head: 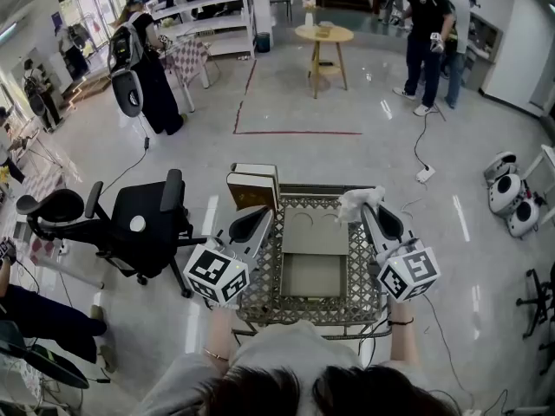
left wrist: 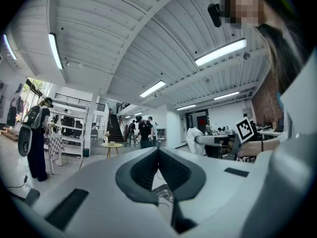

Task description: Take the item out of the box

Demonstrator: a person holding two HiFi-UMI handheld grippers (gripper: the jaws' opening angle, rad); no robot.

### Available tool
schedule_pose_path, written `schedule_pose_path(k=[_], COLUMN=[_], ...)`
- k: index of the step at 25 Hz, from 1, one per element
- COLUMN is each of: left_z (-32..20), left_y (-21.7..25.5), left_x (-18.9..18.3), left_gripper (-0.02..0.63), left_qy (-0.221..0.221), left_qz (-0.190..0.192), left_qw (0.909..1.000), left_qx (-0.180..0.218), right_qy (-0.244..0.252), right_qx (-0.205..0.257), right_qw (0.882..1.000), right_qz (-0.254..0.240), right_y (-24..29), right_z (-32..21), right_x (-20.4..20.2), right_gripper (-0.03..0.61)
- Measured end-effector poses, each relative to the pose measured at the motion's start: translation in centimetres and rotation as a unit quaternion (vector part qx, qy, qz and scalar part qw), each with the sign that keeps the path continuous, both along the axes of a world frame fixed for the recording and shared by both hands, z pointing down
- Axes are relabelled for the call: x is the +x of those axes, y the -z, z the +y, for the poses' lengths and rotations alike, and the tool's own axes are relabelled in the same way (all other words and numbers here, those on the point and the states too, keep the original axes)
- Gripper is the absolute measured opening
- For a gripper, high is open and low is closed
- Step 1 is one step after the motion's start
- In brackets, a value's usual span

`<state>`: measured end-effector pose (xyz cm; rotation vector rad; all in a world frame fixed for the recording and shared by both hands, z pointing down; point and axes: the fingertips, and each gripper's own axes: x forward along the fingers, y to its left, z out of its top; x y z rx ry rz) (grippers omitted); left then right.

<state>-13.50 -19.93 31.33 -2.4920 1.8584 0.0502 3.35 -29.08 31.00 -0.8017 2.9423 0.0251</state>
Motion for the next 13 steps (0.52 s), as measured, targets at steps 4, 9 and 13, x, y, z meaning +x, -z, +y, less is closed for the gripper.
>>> schedule_pose_path(k=[4,9,13], left_z=[0.11,0.01,-0.09], left_y=[0.09,0.05,0.1], left_x=[0.13,0.25,0.31], left_gripper=[0.017,0.017,0.017], left_qy=[0.0,-0.001,-0.001], left_qz=[0.0,0.001,0.002], left_qw=[1.0,1.0,1.0], left_qx=[0.0,0.0,0.0], right_qy=[-0.001,-0.002,-0.002], right_qx=[0.003,0.003,0.002], right_qw=[1.0,1.0,1.0], right_qz=[0.003,0.003,0.003], right_y=[0.14,0.09,0.02], right_z=[0.18,0.12,0.05], right_x=[0.18,0.43,0.49], right_gripper=[0.071,0.071,0.071])
